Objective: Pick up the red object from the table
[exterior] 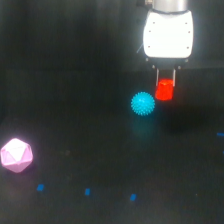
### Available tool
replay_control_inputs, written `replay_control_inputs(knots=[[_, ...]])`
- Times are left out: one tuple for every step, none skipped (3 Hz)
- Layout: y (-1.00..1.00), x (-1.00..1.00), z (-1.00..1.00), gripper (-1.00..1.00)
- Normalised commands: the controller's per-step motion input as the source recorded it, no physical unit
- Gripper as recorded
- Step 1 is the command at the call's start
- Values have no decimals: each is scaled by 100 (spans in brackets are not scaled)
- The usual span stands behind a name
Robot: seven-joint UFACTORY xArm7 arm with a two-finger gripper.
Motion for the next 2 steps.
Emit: replay_control_inputs(knots=[[-6, -2, 22, -100], [43, -28, 10, -100]])
